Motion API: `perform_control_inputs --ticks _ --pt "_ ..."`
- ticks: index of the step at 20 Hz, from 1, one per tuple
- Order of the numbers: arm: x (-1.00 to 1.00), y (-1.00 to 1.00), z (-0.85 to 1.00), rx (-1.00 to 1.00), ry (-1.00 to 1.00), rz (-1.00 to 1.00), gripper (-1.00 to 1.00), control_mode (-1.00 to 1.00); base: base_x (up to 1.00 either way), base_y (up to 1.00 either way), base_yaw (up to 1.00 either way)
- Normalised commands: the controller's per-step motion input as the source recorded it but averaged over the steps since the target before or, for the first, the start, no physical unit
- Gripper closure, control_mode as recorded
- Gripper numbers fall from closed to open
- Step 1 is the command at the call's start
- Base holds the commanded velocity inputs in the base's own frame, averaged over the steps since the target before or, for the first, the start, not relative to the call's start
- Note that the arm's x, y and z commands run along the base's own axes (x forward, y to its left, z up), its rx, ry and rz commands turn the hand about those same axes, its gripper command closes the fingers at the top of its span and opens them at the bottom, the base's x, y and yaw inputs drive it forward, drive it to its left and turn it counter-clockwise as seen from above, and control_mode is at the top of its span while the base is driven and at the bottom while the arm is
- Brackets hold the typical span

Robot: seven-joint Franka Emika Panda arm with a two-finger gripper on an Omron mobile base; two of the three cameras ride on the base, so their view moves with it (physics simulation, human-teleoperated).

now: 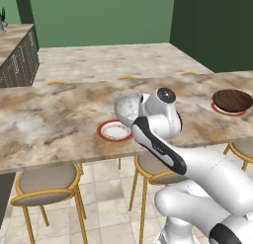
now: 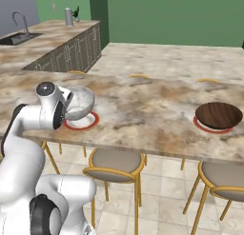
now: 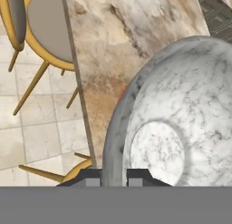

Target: Move the bowls from the cabinet to the plates on the dining table.

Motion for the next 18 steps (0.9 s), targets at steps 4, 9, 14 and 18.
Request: perform_control_inputs --ticks 4,9,14,18 --pt "0.06 0.15 -0.32 -0.07 0.01 0.02 1.00 -1.00 0.00 0.00 0.00" --pt "0.21 0.01 -0.30 -0.02 0.01 0.02 1.00 -1.00 0.00 0.00 0.00" --pt "0.23 0.00 -0.30 -0.01 0.00 0.02 1.00 -1.00 0.00 0.00 0.00" --pt "0.29 0.00 -0.24 0.00 0.01 0.02 1.00 -1.00 0.00 0.00 0.00"
